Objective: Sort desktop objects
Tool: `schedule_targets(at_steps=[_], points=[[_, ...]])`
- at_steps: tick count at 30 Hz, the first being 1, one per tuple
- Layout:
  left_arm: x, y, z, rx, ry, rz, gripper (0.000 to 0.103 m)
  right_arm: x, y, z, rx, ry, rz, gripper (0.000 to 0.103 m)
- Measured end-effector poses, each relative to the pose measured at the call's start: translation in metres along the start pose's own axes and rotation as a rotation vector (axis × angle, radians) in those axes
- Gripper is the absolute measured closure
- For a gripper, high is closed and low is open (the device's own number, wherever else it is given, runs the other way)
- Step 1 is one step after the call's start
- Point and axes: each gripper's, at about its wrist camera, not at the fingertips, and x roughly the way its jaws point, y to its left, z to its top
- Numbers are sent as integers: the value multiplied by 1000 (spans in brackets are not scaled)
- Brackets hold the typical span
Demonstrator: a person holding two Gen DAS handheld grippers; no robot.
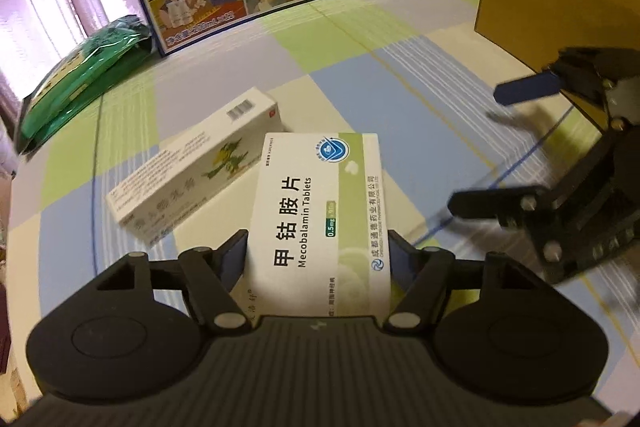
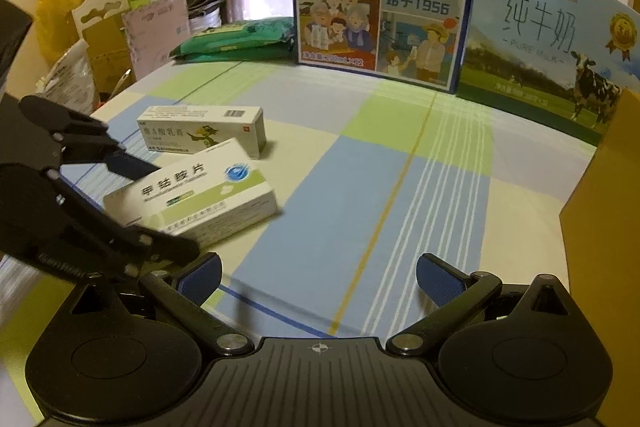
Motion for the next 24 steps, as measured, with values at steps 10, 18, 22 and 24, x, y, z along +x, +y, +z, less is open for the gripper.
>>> schedule_targets(at_steps=[10, 18, 22, 24], points=[[-60, 36, -37, -97, -49, 117, 36, 11, 24, 45, -202, -26, 60, 2], [-59, 95, -32, -129, -54, 176, 36, 48, 61, 76, -561, -29, 179, 3], [-54, 112, -34, -112, -49, 191, 36, 77, 72, 85, -708, 11, 212, 8], [-51, 119, -34, -127, -54, 187, 36, 88, 77, 89, -743, 26, 227, 13]])
